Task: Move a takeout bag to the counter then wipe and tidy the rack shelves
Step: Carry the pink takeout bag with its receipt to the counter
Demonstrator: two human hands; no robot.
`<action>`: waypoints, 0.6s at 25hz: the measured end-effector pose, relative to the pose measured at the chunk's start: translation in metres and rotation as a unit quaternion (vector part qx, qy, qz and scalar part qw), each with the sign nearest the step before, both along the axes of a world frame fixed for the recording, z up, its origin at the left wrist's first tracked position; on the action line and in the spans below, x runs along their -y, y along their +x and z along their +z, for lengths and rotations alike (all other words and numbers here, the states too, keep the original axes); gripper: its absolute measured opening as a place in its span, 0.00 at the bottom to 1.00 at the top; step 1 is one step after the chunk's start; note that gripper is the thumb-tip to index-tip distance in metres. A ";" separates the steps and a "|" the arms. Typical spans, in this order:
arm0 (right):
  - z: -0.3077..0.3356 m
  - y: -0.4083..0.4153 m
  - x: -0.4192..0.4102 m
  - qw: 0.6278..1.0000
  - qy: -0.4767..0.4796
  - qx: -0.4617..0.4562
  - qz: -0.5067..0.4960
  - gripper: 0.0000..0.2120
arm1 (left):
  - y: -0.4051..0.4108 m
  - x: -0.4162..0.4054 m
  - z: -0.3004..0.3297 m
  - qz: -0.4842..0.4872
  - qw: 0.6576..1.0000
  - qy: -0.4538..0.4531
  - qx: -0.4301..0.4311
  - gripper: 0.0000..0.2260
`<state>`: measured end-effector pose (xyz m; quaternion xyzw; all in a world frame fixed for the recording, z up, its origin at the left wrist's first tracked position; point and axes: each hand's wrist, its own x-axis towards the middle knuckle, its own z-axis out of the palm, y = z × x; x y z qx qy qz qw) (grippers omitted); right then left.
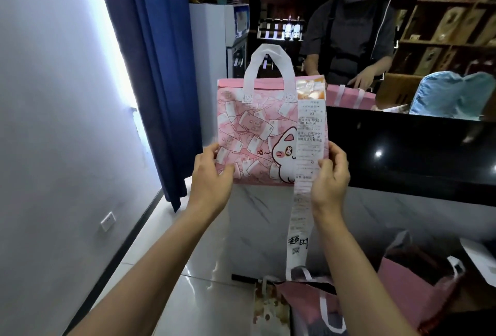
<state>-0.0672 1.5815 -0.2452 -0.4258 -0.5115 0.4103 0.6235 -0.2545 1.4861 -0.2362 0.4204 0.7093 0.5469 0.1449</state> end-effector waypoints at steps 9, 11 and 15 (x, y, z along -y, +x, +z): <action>-0.005 -0.062 -0.089 0.998 0.004 -0.043 -0.040 0.10 | -0.070 -0.106 -0.005 -0.071 0.997 -0.008 0.036 0.21; -0.010 -0.067 -0.111 0.998 -0.002 -0.052 -0.040 0.10 | -0.076 -0.130 -0.008 -0.075 0.997 -0.006 0.034 0.21; -0.026 -0.076 -0.154 0.998 -0.030 -0.048 -0.017 0.11 | -0.086 -0.168 -0.019 -0.072 0.997 0.011 0.038 0.20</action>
